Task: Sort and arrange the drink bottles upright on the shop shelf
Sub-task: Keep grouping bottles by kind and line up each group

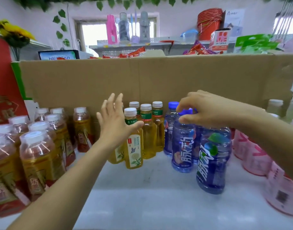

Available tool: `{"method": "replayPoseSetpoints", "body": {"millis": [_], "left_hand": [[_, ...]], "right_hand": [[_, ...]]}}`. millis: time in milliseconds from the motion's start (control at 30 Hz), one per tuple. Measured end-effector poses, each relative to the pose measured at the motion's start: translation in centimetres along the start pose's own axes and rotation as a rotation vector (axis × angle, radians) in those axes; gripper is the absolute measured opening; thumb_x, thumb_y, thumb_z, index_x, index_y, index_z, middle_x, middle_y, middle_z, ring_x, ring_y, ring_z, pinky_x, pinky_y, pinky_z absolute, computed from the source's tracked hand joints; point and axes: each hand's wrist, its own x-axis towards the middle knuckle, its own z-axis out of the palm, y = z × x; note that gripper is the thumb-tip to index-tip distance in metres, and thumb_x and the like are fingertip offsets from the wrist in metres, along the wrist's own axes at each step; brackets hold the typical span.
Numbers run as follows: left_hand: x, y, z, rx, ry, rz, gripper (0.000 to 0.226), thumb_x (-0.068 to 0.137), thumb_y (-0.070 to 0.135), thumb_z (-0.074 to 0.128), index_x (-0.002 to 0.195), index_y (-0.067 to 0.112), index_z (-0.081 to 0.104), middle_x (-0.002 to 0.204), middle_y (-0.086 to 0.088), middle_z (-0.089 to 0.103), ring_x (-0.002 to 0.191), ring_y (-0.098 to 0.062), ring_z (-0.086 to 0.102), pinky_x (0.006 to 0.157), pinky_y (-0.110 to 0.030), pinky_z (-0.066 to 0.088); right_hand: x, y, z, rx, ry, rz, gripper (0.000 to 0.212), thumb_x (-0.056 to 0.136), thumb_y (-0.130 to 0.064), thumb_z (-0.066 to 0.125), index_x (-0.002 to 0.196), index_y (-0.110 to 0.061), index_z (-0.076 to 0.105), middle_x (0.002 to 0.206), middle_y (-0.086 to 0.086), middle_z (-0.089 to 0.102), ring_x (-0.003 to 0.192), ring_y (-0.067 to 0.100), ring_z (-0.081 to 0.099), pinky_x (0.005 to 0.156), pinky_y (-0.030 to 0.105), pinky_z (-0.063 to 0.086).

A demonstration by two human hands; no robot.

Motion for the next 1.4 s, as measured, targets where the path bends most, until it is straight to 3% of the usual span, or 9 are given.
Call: {"method": "replayPoseSetpoints", "body": {"millis": [167,267,433,567,700,900,1100,1233,1400], "left_hand": [[-3.8,-1.0,2.7,-0.203,-0.053,-0.222,0.154,0.053,0.065,0.087,0.151,0.032,-0.027,0.164,-0.001,-0.022,0.153,-0.03,-0.011,0.121,-0.06,0.009],[-3.8,-1.8,4.1,-0.277,-0.106,-0.327,0.158,0.053,0.064,0.088,0.15,0.028,-0.032,0.164,-0.004,-0.026,0.152,-0.031,-0.019,0.121,-0.053,0.001],[-3.0,-5.4,4.3,-0.351,-0.171,-0.225,0.15,0.062,0.057,0.087,0.149,0.033,-0.032,0.165,0.005,-0.022,0.152,-0.019,-0.018,0.116,-0.038,-0.006],[-3.0,-6.8,4.0,-0.398,-0.175,-0.23,0.141,0.067,0.048,0.087,0.151,0.038,-0.026,0.164,0.014,-0.013,0.153,-0.021,-0.003,0.123,-0.049,0.01],[-2.8,-7.4,4.2,-0.41,-0.175,-0.238,0.139,0.068,0.046,0.087,0.151,0.04,-0.023,0.163,0.019,-0.012,0.153,-0.021,0.0,0.121,-0.048,0.015],[-2.6,-7.4,4.2,-0.398,-0.15,-0.28,0.138,0.068,0.046,0.088,0.153,0.035,-0.02,0.164,0.014,-0.012,0.154,-0.02,-0.003,0.121,-0.046,0.013],[-0.6,-3.9,2.3,-0.128,0.19,0.202,0.087,0.092,0.062,0.054,0.158,0.021,0.015,0.166,-0.002,0.017,0.154,-0.017,0.004,0.124,-0.049,0.001],[3.6,-0.1,1.6,0.163,-0.059,0.325,0.066,0.101,0.063,0.023,0.152,0.024,0.035,0.15,-0.003,0.05,0.15,-0.019,0.025,0.121,-0.053,-0.009],[5.8,1.5,1.9,0.242,-0.256,0.246,0.052,0.102,0.057,0.033,0.138,0.026,0.053,0.127,-0.002,0.067,0.131,-0.023,0.05,0.118,-0.059,-0.008]], "right_hand": [[7.4,-4.0,1.7,0.104,0.057,0.006,0.036,0.099,-0.029,0.055,0.134,-0.022,0.054,0.134,0.001,0.051,0.118,0.02,0.05,0.092,0.032,0.041],[11.6,-4.3,3.4,0.134,-0.07,0.162,0.051,0.1,-0.038,0.053,0.144,-0.014,0.043,0.145,0.011,0.046,0.127,0.028,0.049,0.102,0.039,0.044],[14.9,-4.3,5.3,0.397,-0.142,0.323,0.056,0.105,-0.045,0.036,0.143,-0.004,0.042,0.146,0.016,0.047,0.129,0.03,0.048,0.104,0.043,0.041],[16.2,-3.7,5.2,0.309,-0.147,0.351,0.025,0.102,-0.019,0.045,0.121,-0.006,0.056,0.127,0.018,0.059,0.099,0.029,0.062,0.069,0.036,0.055],[16.0,-3.7,4.0,0.206,-0.253,0.309,0.046,0.097,-0.008,0.053,0.143,-0.013,0.047,0.131,0.013,0.058,0.094,0.028,0.067,0.052,0.027,0.057],[15.0,-4.0,4.3,0.193,-0.155,0.234,0.039,0.098,-0.017,0.056,0.137,-0.015,0.049,0.115,0.008,0.059,0.076,0.018,0.066,0.049,0.023,0.051],[14.1,-3.2,5.1,0.258,-0.035,0.282,0.039,0.099,-0.016,0.052,0.138,-0.012,0.05,0.132,0.014,0.057,0.108,0.032,0.061,0.082,0.039,0.058],[13.4,-3.1,4.0,0.256,0.064,0.271,0.037,0.099,-0.018,0.05,0.136,-0.015,0.053,0.136,0.014,0.055,0.119,0.033,0.056,0.094,0.042,0.052],[12.2,-2.7,1.5,0.254,0.199,0.208,0.036,0.1,-0.022,0.051,0.135,-0.017,0.054,0.141,0.009,0.052,0.125,0.029,0.051,0.101,0.042,0.045]]}}
